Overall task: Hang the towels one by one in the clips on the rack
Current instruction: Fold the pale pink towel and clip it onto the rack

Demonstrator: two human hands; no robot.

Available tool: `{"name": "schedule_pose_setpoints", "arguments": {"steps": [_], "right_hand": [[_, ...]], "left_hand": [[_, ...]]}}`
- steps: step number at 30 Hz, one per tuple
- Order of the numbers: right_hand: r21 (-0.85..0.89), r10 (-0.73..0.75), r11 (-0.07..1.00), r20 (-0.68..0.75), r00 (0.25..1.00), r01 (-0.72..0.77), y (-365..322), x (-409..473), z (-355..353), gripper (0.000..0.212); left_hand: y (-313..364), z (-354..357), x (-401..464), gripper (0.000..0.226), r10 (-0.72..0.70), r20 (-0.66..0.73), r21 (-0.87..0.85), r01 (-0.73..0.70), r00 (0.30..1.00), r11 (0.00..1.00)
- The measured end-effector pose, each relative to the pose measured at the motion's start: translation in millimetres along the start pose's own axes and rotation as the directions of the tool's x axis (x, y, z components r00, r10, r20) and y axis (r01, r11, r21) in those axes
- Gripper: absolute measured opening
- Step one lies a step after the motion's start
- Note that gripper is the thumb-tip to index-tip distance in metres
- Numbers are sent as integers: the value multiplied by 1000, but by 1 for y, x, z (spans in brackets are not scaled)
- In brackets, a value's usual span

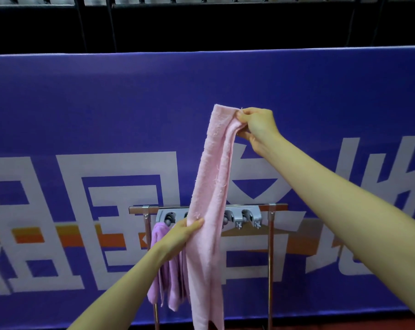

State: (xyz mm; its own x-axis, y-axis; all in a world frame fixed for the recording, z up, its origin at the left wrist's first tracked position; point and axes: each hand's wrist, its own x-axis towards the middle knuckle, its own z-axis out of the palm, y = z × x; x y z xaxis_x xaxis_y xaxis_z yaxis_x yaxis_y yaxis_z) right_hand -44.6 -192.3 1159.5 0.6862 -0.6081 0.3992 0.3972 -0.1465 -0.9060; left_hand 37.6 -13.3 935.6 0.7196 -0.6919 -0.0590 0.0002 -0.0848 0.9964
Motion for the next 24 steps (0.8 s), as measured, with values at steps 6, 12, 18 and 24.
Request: {"name": "schedule_pose_setpoints", "arguments": {"steps": [6,12,18,24], "right_hand": [[0,31,1000,-38,999,-31,7,1,-8,17],[-83,46,995,-5,999,-46,15,-1,8,10],[-243,15,970,9,1000,-12,21,0,10,7],[-264,-8,965,-31,999,0,15,4,-1,13]], "left_hand": [[1,5,3,54,135,-97,244,-108,986,964],[-16,38,11,113,308,-119,440,-228,944,868],[-23,74,19,84,436,-271,391,-316,858,864],[-24,88,29,40,459,-434,222,-402,775,888]]}}
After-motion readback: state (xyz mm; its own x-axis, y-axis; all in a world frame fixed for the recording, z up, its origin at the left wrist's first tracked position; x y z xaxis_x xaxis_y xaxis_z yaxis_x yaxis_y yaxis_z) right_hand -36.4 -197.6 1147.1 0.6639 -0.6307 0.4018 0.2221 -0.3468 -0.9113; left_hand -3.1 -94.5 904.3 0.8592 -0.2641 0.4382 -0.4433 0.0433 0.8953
